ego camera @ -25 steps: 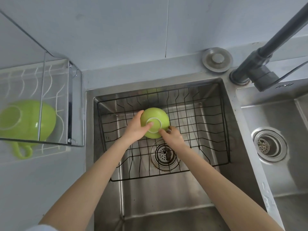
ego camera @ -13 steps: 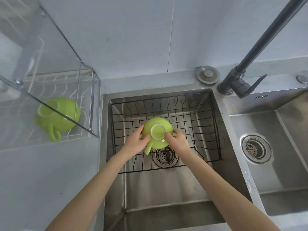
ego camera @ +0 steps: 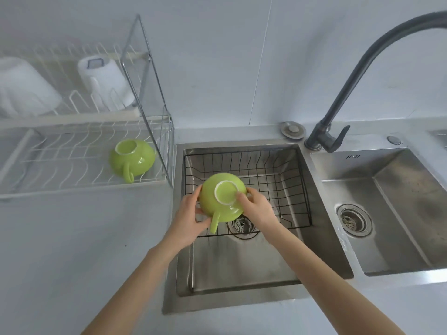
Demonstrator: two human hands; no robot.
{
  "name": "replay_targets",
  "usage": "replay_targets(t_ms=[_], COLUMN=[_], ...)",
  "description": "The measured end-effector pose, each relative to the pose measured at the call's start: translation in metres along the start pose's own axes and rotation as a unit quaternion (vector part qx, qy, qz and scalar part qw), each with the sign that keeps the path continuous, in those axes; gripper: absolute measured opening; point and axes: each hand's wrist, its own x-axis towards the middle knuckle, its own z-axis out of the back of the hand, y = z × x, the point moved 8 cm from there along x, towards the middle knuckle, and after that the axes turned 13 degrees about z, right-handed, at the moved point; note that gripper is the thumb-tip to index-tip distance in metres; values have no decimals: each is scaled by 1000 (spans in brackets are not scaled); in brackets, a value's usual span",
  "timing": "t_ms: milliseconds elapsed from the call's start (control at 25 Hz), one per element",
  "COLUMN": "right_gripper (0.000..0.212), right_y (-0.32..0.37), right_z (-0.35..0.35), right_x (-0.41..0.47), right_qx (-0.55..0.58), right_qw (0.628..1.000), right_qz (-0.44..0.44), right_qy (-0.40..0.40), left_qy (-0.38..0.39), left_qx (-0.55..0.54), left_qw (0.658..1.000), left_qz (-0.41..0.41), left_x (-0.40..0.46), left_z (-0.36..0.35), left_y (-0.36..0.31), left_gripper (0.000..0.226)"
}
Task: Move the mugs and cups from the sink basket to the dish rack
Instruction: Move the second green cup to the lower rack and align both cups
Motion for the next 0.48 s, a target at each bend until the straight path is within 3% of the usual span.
replay_targets(t_ms=[200, 480], right_gripper=[37, 49], right_y=[29, 71], right_z=[-35, -105], right_x=[-18, -30], right_qx=[-30, -74], right_qw=[999, 992], right_qz=[40, 92], right_qy=[16, 54], left_qy=[-39, -96], left_qx=[5, -1], left_qw=[999, 995], left_qz=[-3, -3], left_x=[-26, -49], left_z=[36, 99], left_y=[28, 72], left_gripper=[92, 88])
